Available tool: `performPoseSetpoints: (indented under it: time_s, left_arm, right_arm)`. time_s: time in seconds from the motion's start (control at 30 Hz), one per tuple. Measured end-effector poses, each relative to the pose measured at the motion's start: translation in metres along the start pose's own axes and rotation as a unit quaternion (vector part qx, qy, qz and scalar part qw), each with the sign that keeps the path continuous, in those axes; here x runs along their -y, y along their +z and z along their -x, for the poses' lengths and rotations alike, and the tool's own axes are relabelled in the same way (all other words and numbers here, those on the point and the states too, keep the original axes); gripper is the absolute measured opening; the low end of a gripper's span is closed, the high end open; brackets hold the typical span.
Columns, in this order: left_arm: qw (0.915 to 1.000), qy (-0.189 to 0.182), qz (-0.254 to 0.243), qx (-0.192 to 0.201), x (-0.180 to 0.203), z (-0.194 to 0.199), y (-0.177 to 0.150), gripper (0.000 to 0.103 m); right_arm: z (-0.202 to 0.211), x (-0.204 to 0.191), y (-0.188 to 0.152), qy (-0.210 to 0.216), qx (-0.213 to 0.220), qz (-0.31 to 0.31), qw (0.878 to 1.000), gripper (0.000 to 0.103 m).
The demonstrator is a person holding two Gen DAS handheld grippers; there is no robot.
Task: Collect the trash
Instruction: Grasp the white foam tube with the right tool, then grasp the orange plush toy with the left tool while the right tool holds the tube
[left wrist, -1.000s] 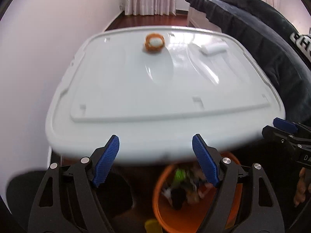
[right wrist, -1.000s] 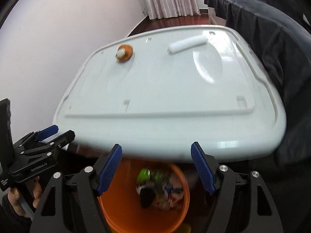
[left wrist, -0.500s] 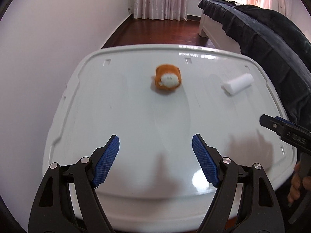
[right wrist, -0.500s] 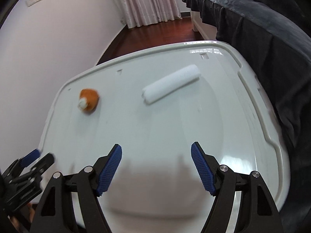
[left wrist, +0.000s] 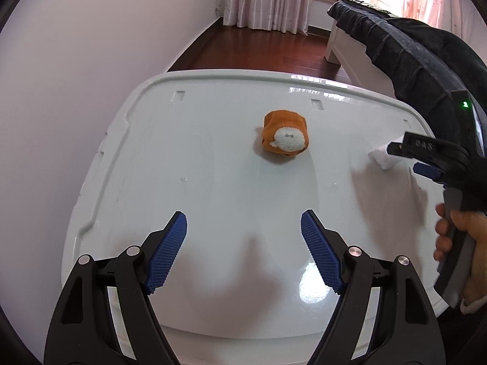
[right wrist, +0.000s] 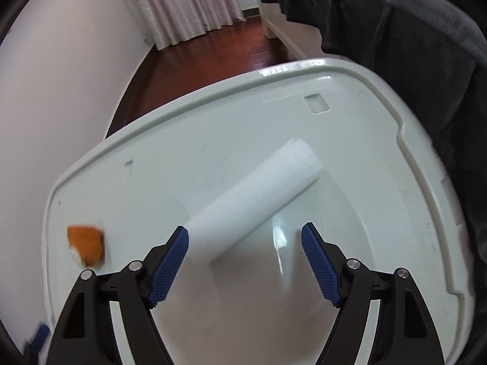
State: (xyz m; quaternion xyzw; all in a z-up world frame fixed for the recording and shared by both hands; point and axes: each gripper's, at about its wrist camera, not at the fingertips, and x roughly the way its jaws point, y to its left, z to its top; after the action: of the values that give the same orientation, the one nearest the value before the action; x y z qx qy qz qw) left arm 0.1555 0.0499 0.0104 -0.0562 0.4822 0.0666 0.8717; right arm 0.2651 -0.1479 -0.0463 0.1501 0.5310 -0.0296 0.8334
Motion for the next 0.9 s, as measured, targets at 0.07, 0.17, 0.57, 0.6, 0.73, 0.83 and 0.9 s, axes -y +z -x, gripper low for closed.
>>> performPoseSetpoints:
  time_s: [0.07,0.17,0.57,0.6,0.73,0.83,0.9]
  left_arm:
    - [1.0000,0.000,0.000,0.000,0.001,0.000,0.000,0.076]
    - [0.9999,0.007,-0.007,0.005,0.003,0.001,0.000,0.076]
    - [1.0000,-0.004,0.005,-0.004,0.002,-0.002,-0.003,0.076]
    - [1.0000,-0.005,0.006,-0.005,0.002,-0.003,-0.003,0.076]
    - [0.9999,-0.007,0.010,-0.006,0.002,-0.003,-0.005,0.076]
    - [0.9999,-0.007,0.011,-0.009,0.002,-0.004,-0.006,0.076]
    - [0.9999,-0.004,0.010,-0.009,0.000,-0.005,-0.008,0.076]
  right_arm:
    - [-0.004,0.000,0.004,-0.005,0.007,-0.014,1.000,0.077]
    - [-0.008,-0.009,0.008,-0.024,0.015,-0.008,1.000,0.081]
    - [-0.023,-0.041,-0.004,-0.106,0.054,0.060,0.991,0.088]
    - [-0.021,-0.045,-0.006,-0.106,0.059,0.068,0.990,0.081]
    - [-0.016,-0.061,-0.017,-0.097,0.070,0.100,0.988,0.045]
    - [-0.015,-0.061,-0.018,-0.086,0.075,0.097,0.989,0.039]
    - [-0.014,-0.064,-0.020,-0.082,0.074,0.108,0.988,0.035]
